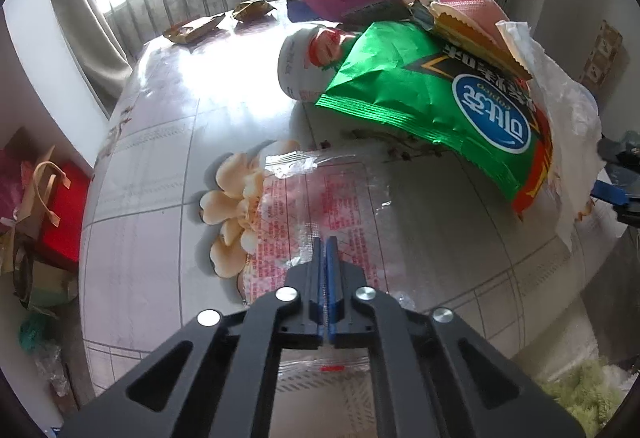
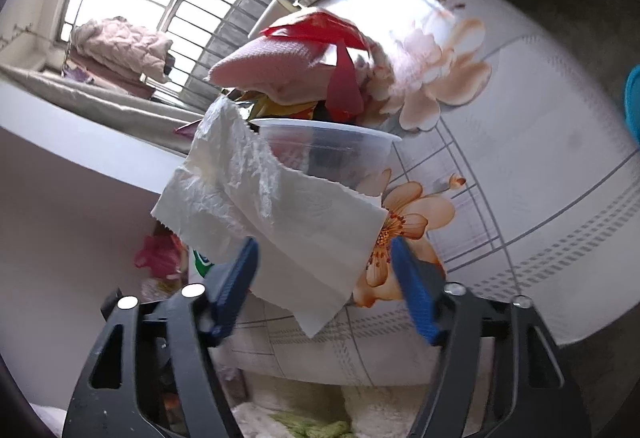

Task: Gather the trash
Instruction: 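Close left tool on clear plastic bag while right tool grasps white tissue, then lift plastic bag with left tool while right tool carries tissue toward blue wastebasket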

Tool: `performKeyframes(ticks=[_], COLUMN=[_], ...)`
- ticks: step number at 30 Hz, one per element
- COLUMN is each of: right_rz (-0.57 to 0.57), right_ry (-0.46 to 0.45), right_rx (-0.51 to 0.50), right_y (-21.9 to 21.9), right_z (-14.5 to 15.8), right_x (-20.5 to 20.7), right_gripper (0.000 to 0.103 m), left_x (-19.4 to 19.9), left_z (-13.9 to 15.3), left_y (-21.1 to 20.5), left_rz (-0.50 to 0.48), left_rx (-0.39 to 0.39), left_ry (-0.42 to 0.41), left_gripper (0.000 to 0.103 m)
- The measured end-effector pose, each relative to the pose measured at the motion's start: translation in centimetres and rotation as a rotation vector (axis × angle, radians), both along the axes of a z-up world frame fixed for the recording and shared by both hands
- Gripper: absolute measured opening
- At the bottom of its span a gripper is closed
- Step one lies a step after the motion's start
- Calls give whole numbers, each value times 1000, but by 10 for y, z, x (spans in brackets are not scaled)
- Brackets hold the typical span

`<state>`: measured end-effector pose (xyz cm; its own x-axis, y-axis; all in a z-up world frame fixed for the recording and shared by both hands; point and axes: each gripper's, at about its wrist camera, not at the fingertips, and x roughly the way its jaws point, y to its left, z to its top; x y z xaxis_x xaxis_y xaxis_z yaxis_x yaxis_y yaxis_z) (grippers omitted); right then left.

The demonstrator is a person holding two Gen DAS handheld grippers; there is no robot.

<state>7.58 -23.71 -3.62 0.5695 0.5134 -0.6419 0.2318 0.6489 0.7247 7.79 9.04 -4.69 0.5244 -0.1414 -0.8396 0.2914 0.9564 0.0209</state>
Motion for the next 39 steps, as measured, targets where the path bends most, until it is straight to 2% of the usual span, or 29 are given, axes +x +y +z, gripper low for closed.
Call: performKeyframes(ticks=[2, 3, 6, 8, 11, 15, 20, 24, 27, 29, 31, 32, 33, 34, 35, 36, 39], right_rz=[-7, -8, -4, -3, 5, 32, 93, 101, 86, 71, 55, 50, 43, 26, 15, 1, -44], right_ry=[9, 9, -8, -21, -53, -137, -299, -415, -489, -524, -535, -538, -541, -543, -544, -544, -544], right_rx=[22, 23, -3, -24, -50, -122, -215, -254, -253, -251, -253, -254, -256, -261, -264, -266, -269], right_y=[0, 0, 2, 4, 5, 15, 34, 38, 32, 25, 20, 17, 14, 9, 4, 0, -16], right_z=[-1, 0, 8, 13, 19, 37, 74, 101, 119, 127, 132, 131, 132, 132, 132, 132, 131], right_x=[0, -1, -6, -11, -22, -29, -35, -34, -36, -41, -42, -45, -49, -54, -60, -64, -78], right_gripper=[43, 41, 26, 12, 3, 0, 0, 0, 0, 0, 0, 0, 0, 0, 0, 0, 0], left_x=[-4, -4, -7, -10, -13, -20, -34, -43, -50, -54, -53, -53, -53, -53, -53, -53, -59], left_z=[2, 3, 7, 10, 15, 28, 53, 77, 89, 90, 80, 75, 67, 59, 53, 45, 33], left_y=[3, 5, 9, 14, 21, 28, 37, 36, 26, 24, 18, 15, 8, 2, -1, -9, -24], left_rz=[5, 7, 15, 24, 36, 47, 55, 39, 19, 19, 0, -4, -19, -39, -46, -59, -96], left_rx=[-14, -19, -33, -50, -86, -113, -170, -212, -201, -203, -218, -218, -220, -211, -195, -166, -65], left_ry=[-4, -8, -21, -24, -28, -63, -135, -208, -250, -248, -191, -171, -143, -119, -106, -95, -97], left_gripper=[0, 0, 0, 0, 0, 0, 0, 0, 0, 0, 1, 4, 18, 40, 49, 55, 57])
